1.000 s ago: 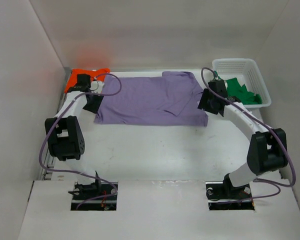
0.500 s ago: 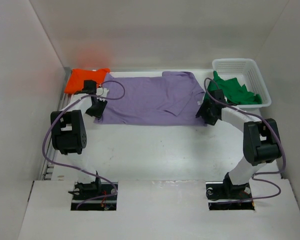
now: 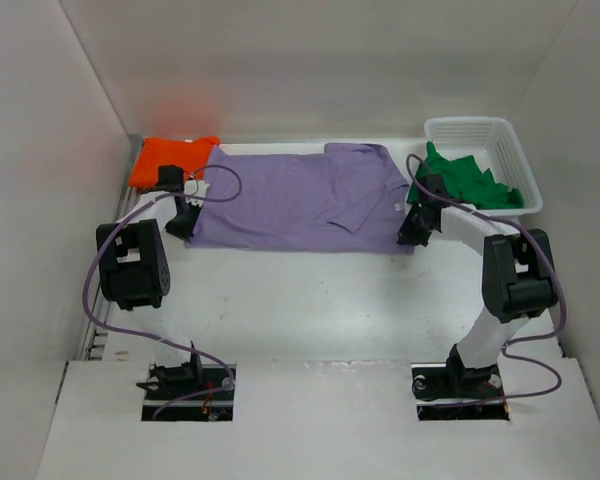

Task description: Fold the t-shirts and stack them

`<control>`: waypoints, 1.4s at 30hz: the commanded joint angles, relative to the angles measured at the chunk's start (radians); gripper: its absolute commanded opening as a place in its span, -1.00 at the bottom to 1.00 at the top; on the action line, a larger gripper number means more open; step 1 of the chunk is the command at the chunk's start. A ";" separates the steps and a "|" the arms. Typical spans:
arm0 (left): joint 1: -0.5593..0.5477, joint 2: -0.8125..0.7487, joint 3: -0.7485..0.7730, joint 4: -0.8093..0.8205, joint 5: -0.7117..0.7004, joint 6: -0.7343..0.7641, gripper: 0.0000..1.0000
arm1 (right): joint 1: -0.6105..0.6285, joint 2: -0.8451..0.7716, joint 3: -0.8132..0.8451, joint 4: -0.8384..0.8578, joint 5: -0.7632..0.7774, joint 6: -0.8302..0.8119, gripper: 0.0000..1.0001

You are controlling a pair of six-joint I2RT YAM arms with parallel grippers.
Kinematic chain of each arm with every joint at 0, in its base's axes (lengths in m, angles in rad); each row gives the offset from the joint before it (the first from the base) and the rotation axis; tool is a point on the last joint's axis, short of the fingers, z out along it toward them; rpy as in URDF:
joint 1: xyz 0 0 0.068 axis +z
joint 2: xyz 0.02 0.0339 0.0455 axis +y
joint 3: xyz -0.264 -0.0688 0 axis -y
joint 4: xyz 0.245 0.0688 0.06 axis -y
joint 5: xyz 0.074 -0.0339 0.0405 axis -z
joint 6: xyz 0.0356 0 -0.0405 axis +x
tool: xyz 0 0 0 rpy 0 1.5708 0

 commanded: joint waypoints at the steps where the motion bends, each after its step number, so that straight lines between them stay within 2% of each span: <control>1: 0.028 -0.042 0.010 0.017 0.026 0.013 -0.82 | -0.020 -0.075 0.015 -0.054 0.028 -0.013 -0.77; 2: 0.028 -0.048 0.010 0.011 0.045 0.014 -0.71 | -0.024 -0.086 0.015 -0.058 0.024 -0.020 -0.50; 4: 0.025 -0.068 0.009 -0.002 0.082 0.019 -0.41 | -0.026 -0.089 0.027 -0.068 0.007 -0.043 -0.24; 6: 0.023 -0.088 0.007 -0.012 0.102 0.014 -0.25 | -0.026 -0.064 0.059 -0.101 -0.008 -0.065 -0.15; 9: 0.023 -0.111 0.012 -0.032 0.112 0.007 -0.16 | -0.020 -0.003 0.125 -0.179 -0.002 -0.115 0.06; 15: 0.008 -0.153 0.001 -0.100 0.186 0.000 -0.06 | -0.009 0.074 0.220 -0.331 0.079 -0.206 0.23; 19: -0.010 -0.107 -0.024 -0.077 0.175 -0.004 -0.01 | -0.003 0.147 0.263 -0.381 0.082 -0.237 0.30; 22: -0.013 -0.062 -0.013 -0.057 0.171 -0.015 -0.01 | 0.003 0.186 0.282 -0.388 0.078 -0.248 0.12; 26: -0.013 -0.021 0.009 -0.011 0.136 -0.026 -0.01 | 0.002 0.178 0.282 -0.385 0.081 -0.249 -0.44; 27: -0.013 -0.013 0.012 -0.002 0.132 -0.027 -0.04 | 0.002 0.169 0.273 -0.382 0.084 -0.249 -0.67; 29: -0.013 -0.001 0.016 0.014 0.128 -0.027 -0.14 | 0.003 0.148 0.253 -0.373 0.081 -0.249 -0.92; 33: -0.013 0.019 0.016 0.031 0.123 -0.027 -0.45 | -0.003 0.086 0.199 -0.353 0.068 -0.245 -1.00; 36: 0.005 0.025 0.013 0.043 0.134 -0.029 -0.80 | -0.007 0.039 0.162 -0.353 0.068 -0.249 -1.00; 38: 0.028 0.010 0.010 0.035 0.140 -0.023 -0.89 | -0.014 0.011 0.142 -0.359 0.068 -0.254 -1.00; 42: 0.115 -0.065 -0.016 -0.011 0.209 0.037 -0.94 | -0.030 -0.067 0.079 -0.367 0.068 -0.255 -1.00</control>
